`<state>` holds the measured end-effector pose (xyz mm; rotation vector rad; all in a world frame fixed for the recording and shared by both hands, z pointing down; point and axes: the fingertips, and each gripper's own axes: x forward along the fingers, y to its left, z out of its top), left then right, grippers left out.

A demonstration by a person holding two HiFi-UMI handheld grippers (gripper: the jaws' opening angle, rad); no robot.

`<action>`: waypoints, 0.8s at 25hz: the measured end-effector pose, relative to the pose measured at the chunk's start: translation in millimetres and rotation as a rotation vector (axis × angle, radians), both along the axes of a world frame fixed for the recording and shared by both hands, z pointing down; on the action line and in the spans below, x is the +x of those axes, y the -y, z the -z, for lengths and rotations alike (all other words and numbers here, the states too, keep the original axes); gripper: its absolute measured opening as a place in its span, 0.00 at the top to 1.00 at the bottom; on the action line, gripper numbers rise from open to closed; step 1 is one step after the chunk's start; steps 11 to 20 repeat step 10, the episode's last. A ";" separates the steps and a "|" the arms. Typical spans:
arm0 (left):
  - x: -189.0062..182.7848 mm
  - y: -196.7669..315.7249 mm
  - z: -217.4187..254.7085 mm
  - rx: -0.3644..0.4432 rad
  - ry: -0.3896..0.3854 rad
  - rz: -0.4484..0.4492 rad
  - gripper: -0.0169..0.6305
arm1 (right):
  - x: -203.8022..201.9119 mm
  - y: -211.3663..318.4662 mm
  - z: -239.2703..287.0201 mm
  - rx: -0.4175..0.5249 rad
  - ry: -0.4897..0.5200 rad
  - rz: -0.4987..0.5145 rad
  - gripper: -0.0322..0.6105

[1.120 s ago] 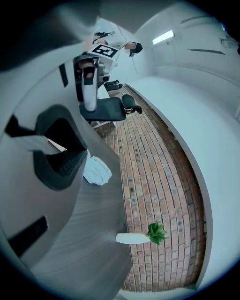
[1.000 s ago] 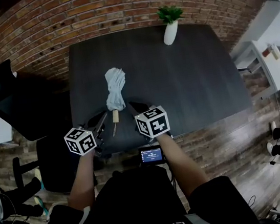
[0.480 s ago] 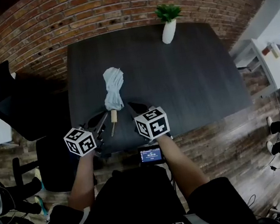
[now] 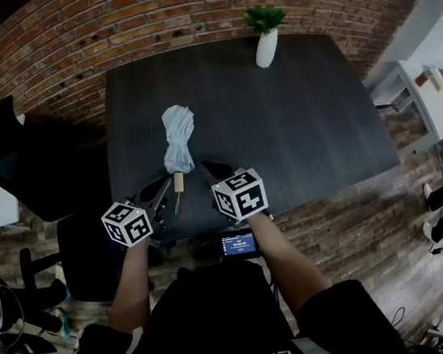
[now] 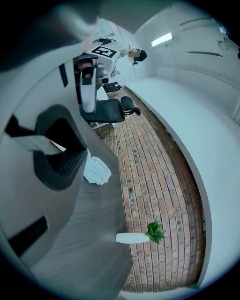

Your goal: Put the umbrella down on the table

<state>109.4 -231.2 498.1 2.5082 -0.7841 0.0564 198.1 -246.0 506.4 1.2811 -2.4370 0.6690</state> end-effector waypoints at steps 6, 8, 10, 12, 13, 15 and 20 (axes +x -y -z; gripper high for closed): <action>4.8 -6.3 -1.2 -0.006 -0.004 -0.018 0.97 | 1.7 -3.4 -0.9 0.000 0.002 0.005 0.94; 6.1 -9.2 -1.3 -0.007 -0.010 -0.028 0.97 | 1.7 -5.0 -1.7 0.000 0.003 0.006 0.94; 7.6 -11.4 -1.4 -0.007 -0.014 -0.035 0.97 | 2.5 -6.4 -2.4 0.000 0.004 0.006 0.94; 7.6 -11.4 -1.4 -0.007 -0.014 -0.035 0.97 | 2.5 -6.4 -2.4 0.000 0.004 0.006 0.94; 7.6 -11.4 -1.4 -0.007 -0.014 -0.035 0.97 | 2.5 -6.4 -2.4 0.000 0.004 0.006 0.94; 7.6 -11.4 -1.4 -0.007 -0.014 -0.035 0.97 | 2.5 -6.4 -2.4 0.000 0.004 0.006 0.94; 7.6 -11.4 -1.4 -0.007 -0.014 -0.035 0.97 | 2.5 -6.4 -2.4 0.000 0.004 0.006 0.94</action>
